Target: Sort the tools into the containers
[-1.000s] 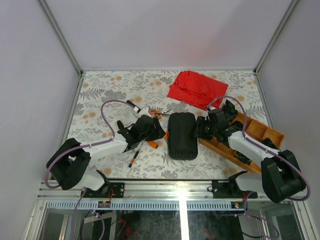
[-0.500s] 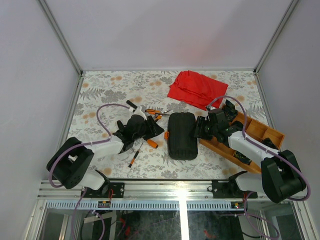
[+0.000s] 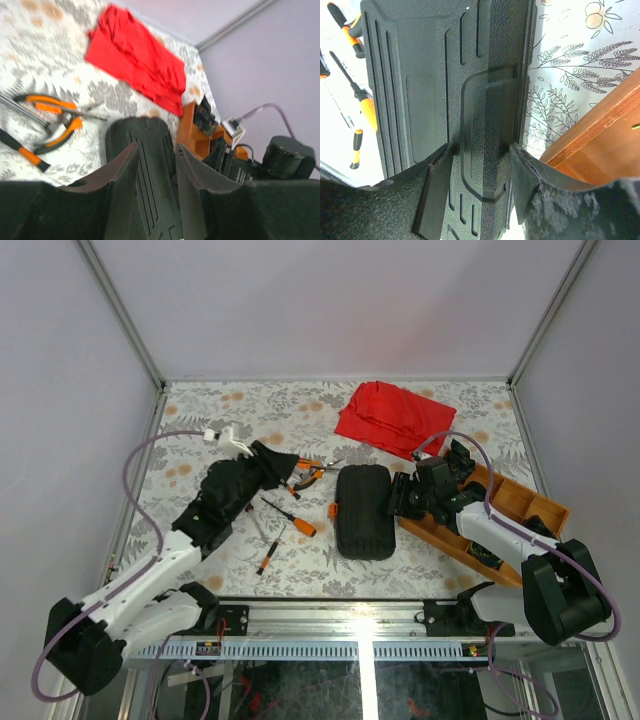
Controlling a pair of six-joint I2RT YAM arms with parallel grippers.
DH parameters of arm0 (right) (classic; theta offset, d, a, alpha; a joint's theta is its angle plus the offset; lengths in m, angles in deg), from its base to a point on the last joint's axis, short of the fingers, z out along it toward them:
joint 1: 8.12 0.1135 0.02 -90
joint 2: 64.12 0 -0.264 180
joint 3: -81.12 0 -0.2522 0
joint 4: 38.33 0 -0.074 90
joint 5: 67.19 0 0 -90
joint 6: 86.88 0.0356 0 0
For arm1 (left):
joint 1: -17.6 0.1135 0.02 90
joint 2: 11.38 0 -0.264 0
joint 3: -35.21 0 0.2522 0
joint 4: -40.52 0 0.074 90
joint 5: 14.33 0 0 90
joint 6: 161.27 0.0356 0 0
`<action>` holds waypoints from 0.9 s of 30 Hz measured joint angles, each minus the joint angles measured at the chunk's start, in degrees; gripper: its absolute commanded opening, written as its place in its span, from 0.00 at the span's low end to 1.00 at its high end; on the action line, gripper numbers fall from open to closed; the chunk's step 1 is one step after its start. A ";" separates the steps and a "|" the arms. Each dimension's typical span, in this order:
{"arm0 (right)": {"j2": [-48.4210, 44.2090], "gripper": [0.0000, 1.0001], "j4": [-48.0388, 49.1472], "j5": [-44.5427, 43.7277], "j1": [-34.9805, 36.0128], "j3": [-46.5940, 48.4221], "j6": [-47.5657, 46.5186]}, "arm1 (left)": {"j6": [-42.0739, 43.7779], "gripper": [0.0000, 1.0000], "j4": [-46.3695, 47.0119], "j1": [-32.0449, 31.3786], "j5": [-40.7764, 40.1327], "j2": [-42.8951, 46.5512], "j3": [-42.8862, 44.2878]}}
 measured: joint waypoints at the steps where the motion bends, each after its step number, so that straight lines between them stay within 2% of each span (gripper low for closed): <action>1: 0.02 0.54 0.02 0.00 0.00 0.00 0.00 | 0.42 0.43 -0.72 0.24 -0.96 2.08 0.48; 3: 0.04 0.54 0.02 0.00 0.00 0.00 -0.02 | 0.76 0.58 -1.99 0.96 -2.67 5.97 0.55; 4: 0.11 0.54 0.04 0.00 0.00 0.02 -0.02 | 0.76 0.63 -2.86 1.38 -3.39 7.72 0.55; 7: 0.26 0.55 0.11 0.11 -0.02 0.07 -0.11 | 1.11 0.67 -4.63 2.21 -4.92 11.17 0.52; 9: 0.48 0.55 0.35 0.20 -0.02 0.15 -0.24 | 1.42 0.74 -5.73 2.36 -5.14 11.80 0.52; 10: 0.63 0.55 0.52 0.22 -0.02 0.17 -0.28 | 1.64 0.81 -6.45 2.36 -5.07 11.72 0.52; 12: 0.90 0.55 0.72 0.26 -0.02 0.33 -0.42 | 2.03 0.87 -8.02 2.36 -4.37 10.64 0.52; 16: 1.44 0.55 1.09 0.42 -0.02 0.59 -0.74 | 1.57 0.91 -9.70 2.47 -1.05 6.75 -0.59; 21: 3.21 0.55 1.46 0.85 -0.02 1.99 -2.54 | -0.70 0.91 -9.20 2.47 4.28 3.52 -5.29; 27: 6.75 0.54 1.36 1.07 -0.02 5.51 -7.34 | -3.15 0.85 -7.67 2.47 6.93 -1.64 -6.82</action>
